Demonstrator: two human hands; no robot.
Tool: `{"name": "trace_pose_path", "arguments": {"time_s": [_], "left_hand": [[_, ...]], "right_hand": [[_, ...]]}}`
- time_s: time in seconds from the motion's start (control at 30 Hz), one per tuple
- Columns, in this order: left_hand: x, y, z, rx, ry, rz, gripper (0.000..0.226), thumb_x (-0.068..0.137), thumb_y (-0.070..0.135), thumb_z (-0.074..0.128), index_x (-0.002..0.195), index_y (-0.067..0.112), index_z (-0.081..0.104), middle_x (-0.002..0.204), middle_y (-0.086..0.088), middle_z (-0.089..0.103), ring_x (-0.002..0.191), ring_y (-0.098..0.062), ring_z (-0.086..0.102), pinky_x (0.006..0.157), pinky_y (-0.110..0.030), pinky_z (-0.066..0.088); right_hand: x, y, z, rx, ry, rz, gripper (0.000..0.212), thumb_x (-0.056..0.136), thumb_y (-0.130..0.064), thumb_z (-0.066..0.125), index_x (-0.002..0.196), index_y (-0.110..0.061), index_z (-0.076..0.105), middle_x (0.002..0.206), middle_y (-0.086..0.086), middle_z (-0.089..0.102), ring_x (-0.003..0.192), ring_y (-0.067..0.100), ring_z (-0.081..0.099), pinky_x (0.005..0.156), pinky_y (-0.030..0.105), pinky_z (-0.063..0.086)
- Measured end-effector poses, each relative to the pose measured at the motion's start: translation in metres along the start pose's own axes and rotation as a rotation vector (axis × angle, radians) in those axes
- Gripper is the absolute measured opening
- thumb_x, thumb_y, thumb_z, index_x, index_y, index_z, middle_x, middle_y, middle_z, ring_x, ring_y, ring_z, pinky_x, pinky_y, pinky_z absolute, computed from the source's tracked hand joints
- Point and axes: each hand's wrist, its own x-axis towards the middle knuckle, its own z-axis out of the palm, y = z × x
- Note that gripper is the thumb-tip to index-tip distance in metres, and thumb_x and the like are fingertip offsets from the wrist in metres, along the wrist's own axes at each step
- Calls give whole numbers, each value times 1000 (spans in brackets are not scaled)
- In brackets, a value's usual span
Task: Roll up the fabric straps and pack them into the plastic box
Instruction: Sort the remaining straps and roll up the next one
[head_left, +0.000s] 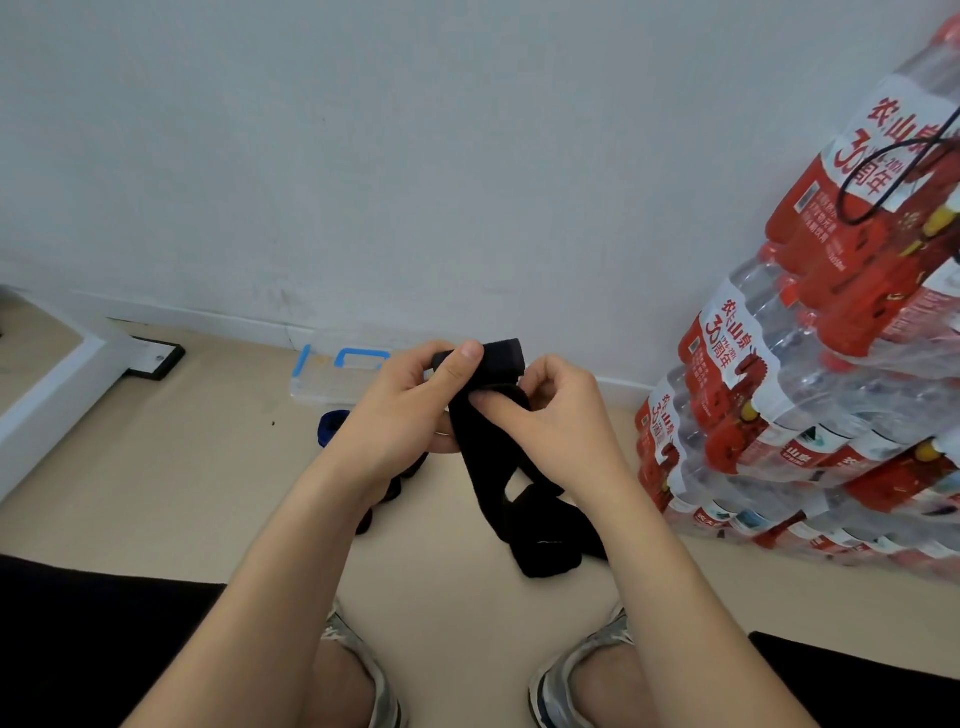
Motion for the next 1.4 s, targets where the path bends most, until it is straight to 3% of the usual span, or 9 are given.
{"name": "trace_pose_path", "arguments": {"time_s": [0.1, 0.23, 0.53, 0.73, 0.87, 1.07, 1.2, 1.27, 1.4], "left_hand": [[-1, 1, 0, -1, -51, -24, 38, 109, 51, 56, 119, 20, 75, 108, -15, 80, 88, -35, 83, 68, -32, 65], [-2, -2, 1, -11, -92, -62, 36, 107, 52, 59, 116, 21, 76, 111, -19, 78, 91, -36, 83, 69, -33, 65], [4, -5, -2, -63, -50, -118, 52, 108, 61, 53, 121, 18, 79, 109, -16, 82, 97, -36, 82, 73, -38, 67], [4, -10, 3, 4, -35, -97, 43, 109, 54, 56, 120, 17, 75, 103, -17, 82, 92, -36, 82, 72, -38, 67], [6, -14, 7, 19, 41, -24, 25, 110, 38, 62, 117, 17, 73, 96, -11, 83, 88, -29, 83, 68, -37, 66], [7, -14, -2, 99, -9, 150, 12, 105, 16, 72, 117, 17, 71, 102, -14, 81, 89, -24, 82, 67, -26, 62], [6, -16, 6, 176, -6, 183, 13, 112, 38, 56, 119, 32, 66, 107, 10, 76, 97, -6, 74, 76, -22, 56], [8, -17, 9, 208, 43, 168, 21, 113, 47, 51, 118, 32, 65, 102, 18, 76, 100, -3, 73, 83, -28, 55], [7, -16, 4, 278, 40, 227, 11, 114, 31, 54, 121, 27, 61, 106, 10, 75, 105, -11, 72, 90, -35, 58]], "right_hand": [[1, 0, 0, 287, -184, 234, 47, 72, -39, 87, 111, -17, 71, 107, 9, 82, 101, 26, 80, 103, 55, 60], [1, -1, 2, 468, -327, 314, 39, 85, -14, 72, 123, -11, 78, 122, 19, 79, 121, 37, 74, 116, 61, 49], [1, 5, -4, 390, -199, 20, 25, 90, -24, 81, 115, -18, 82, 113, 8, 83, 113, 28, 78, 107, 54, 58], [3, 7, 5, 343, -59, 116, 15, 78, -21, 78, 93, -19, 80, 93, 4, 83, 91, 20, 80, 85, 42, 63], [5, 2, 4, 318, -73, 96, 19, 93, -9, 62, 97, -17, 79, 94, 5, 82, 90, 18, 77, 83, 39, 59], [4, 0, -13, 314, -182, 62, 44, 99, -58, 64, 108, -16, 75, 99, 11, 82, 95, 32, 81, 75, 39, 62], [3, 1, -8, 348, -125, -100, 13, 107, -25, 68, 114, -14, 68, 100, 12, 81, 92, 22, 79, 77, 32, 61], [2, 1, -8, 354, -118, -169, 17, 103, -22, 70, 118, -16, 66, 107, 8, 79, 98, 21, 77, 82, 31, 60], [-1, -4, -6, 401, -164, -139, 20, 100, -25, 67, 119, -21, 63, 100, 3, 67, 85, 11, 70, 72, 25, 56]]}}
